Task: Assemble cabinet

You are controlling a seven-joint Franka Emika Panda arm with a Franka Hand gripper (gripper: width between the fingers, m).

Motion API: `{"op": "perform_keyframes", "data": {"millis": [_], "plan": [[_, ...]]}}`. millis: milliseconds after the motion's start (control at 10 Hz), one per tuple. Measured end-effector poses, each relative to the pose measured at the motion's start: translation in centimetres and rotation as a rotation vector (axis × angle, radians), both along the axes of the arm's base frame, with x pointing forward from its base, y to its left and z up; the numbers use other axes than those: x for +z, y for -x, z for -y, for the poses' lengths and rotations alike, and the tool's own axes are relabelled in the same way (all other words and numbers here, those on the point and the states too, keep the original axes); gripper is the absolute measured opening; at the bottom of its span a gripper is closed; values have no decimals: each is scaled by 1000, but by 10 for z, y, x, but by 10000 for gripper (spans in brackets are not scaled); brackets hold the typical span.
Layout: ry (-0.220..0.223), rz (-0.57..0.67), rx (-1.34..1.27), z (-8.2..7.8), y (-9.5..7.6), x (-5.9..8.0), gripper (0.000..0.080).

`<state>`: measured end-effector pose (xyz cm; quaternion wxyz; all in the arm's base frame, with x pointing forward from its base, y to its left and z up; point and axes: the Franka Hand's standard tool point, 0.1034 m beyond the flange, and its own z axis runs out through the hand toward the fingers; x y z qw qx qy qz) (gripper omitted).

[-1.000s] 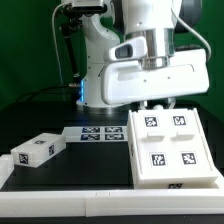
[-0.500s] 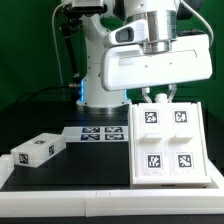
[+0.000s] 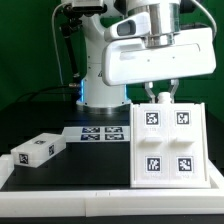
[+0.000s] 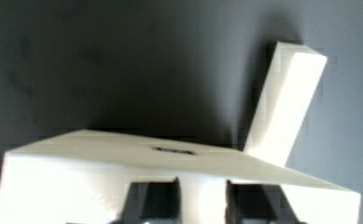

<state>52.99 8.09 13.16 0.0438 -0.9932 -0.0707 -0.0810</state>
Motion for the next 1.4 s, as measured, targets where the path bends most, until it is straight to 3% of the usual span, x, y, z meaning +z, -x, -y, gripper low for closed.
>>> {"op": "perform_keyframes", "data": {"millis": [700, 800, 900, 1100, 1200, 1300, 1400], "plan": [[-8, 12, 1, -6, -21, 13, 66], [-7, 11, 1, -6, -21, 12, 120], [-7, 11, 1, -6, -20, 12, 120], [-7, 11, 1, -6, -20, 12, 460], [-11, 15, -30, -6, -17, 9, 460], [-9, -7, -67, 0, 3, -6, 637], [8, -41, -77, 20, 25, -17, 637]]}}
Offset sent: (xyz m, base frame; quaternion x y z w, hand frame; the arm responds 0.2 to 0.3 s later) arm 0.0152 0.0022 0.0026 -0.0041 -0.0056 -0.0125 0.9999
